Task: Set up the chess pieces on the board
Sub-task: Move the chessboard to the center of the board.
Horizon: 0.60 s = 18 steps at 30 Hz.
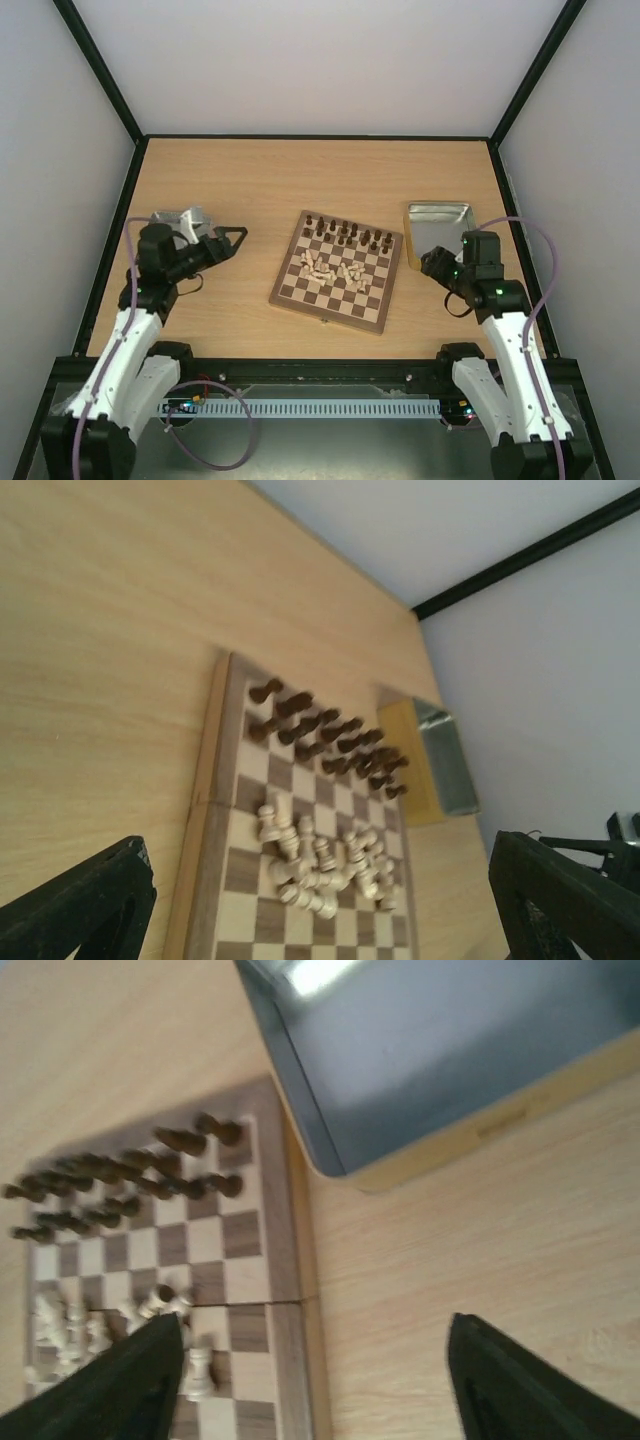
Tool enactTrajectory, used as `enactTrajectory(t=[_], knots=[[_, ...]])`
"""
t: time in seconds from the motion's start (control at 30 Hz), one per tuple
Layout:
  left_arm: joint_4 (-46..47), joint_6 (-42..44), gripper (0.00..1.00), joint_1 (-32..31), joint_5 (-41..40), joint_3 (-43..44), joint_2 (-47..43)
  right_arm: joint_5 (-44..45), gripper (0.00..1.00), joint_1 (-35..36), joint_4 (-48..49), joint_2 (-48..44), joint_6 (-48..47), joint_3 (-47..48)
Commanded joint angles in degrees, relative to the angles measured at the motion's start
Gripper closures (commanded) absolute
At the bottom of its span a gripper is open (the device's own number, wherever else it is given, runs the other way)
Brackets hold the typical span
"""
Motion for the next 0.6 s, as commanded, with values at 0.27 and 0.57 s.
enactTrajectory(t=[0.27, 0.57], knots=[[-1.1, 1.0, 0.18, -15.1, -16.0, 8.3, 28.9, 1.1, 0.38, 6.6, 2.8, 10.5, 5.0, -6.5], [-2.9, 0.6, 0.19, -17.1, -15.4, 7.0, 32.8, -0.5, 0.38, 17.9, 12.5, 11.6, 15.7, -14.5]])
